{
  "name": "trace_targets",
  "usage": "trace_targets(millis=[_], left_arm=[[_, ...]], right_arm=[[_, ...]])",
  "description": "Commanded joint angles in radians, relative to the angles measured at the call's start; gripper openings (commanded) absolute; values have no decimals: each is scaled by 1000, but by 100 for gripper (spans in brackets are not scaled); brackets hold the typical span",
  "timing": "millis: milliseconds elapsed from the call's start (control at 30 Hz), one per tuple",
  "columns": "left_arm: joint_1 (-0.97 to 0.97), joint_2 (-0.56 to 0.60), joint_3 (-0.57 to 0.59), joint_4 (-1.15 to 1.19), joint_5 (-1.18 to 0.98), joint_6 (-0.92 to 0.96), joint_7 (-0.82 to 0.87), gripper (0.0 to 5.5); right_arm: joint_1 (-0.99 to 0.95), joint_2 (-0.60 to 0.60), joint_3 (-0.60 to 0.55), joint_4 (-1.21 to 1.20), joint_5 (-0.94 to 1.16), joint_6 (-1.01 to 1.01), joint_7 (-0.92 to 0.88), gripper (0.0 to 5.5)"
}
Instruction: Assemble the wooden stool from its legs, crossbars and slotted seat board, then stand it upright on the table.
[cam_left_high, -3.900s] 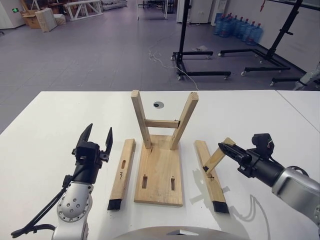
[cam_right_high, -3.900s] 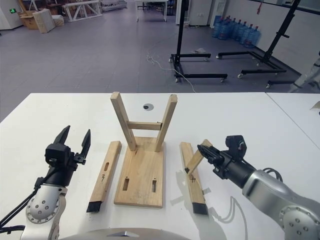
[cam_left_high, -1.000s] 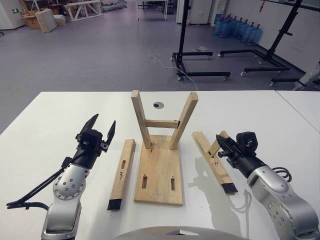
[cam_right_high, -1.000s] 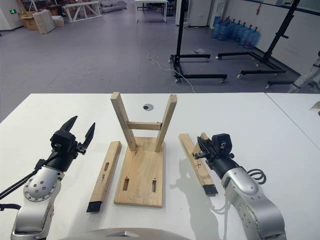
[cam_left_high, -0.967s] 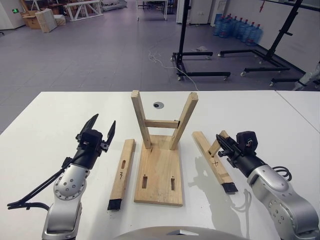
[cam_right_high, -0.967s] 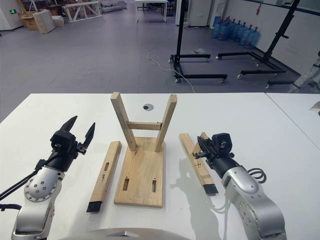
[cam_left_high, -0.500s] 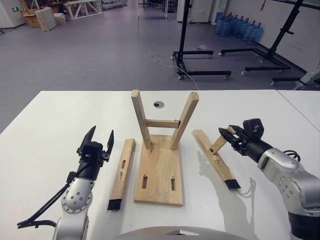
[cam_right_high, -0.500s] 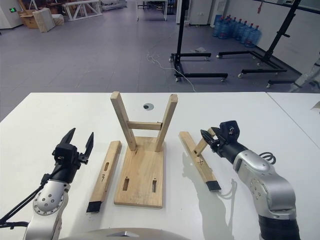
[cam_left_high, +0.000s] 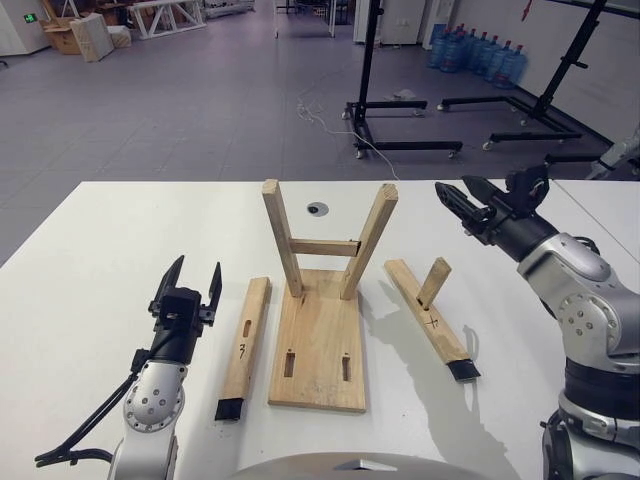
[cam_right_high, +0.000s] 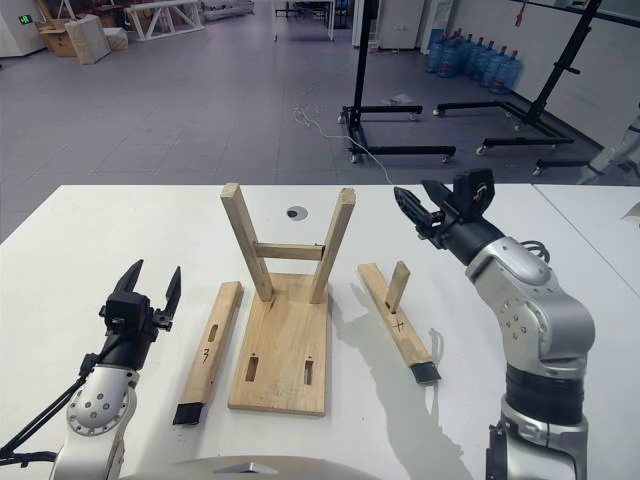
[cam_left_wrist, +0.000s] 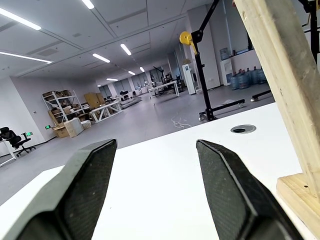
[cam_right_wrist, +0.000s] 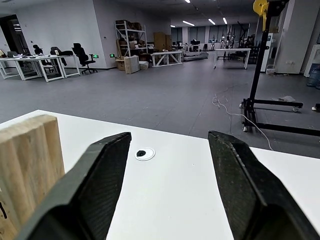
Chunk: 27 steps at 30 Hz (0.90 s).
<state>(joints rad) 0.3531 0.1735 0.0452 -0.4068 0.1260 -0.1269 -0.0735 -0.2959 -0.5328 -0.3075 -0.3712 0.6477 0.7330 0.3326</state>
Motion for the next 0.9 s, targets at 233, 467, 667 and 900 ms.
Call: trace_targets(millis=[233, 467, 667, 900], left_arm=[[-31, 17, 4, 32, 7, -8, -12, 289], [-47, 24, -1, 50, 5, -12, -18, 289], [-50, 24, -4, 66, 8, -23, -18, 289], [-50, 30, 3, 78, 7, -35, -19, 289]], right_arm=[[85, 5, 68, -66, -69, -71, 28, 282], [119, 20, 98, -46, -115, -101, 27, 282], [96, 40, 102, -30, -120, -113, 30, 282], [-26, 52, 70, -21, -82, -93, 18, 282]])
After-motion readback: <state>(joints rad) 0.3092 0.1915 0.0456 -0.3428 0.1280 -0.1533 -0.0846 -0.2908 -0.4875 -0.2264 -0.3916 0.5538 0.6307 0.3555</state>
